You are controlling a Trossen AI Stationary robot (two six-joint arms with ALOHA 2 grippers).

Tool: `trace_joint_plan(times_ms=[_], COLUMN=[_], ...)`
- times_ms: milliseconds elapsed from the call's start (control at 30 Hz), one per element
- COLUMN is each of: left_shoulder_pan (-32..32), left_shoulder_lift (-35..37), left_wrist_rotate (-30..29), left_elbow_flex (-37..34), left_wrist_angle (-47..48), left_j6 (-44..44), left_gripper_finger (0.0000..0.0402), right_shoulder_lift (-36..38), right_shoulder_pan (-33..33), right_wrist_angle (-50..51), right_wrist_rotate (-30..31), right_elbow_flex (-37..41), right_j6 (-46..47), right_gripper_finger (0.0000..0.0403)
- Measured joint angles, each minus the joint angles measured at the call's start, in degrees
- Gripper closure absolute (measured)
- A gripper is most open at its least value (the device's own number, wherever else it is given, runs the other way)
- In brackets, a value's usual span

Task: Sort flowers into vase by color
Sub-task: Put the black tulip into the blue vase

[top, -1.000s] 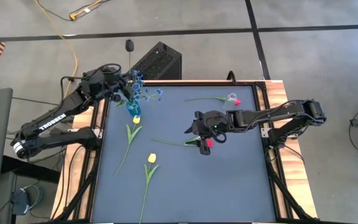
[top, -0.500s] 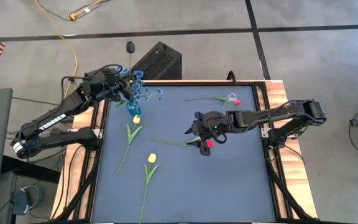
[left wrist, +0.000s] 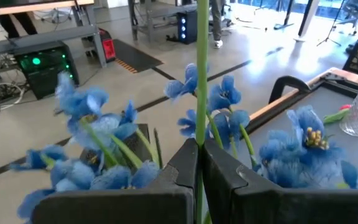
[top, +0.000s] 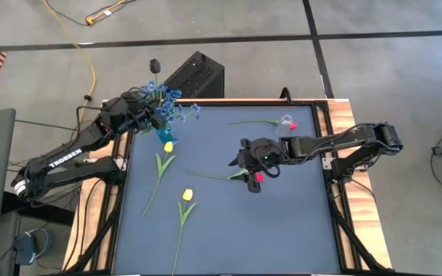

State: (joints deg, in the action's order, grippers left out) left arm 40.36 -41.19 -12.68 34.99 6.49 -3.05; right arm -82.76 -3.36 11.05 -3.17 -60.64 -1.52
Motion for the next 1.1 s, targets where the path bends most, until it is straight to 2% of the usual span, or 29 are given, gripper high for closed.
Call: trace_joint_plan(times_ms=[1100], left_shoulder_pan=[-0.54], left_shoulder_lift=[1.35], left_wrist_rotate=[1.52], left_elbow_flex=[-1.42], left_wrist_angle=[7.21], left_j6=[-3.65], left_gripper_finger=[0.0401], right_shoulder_lift=[0.0], right_shoulder_pan=[0.02], right_wrist_angle=[-0.95], right_wrist_rotate=[-0.01], right_elbow_flex=[-0.02], right_j6=[-0.66], right_gripper_finger=[0.0148])
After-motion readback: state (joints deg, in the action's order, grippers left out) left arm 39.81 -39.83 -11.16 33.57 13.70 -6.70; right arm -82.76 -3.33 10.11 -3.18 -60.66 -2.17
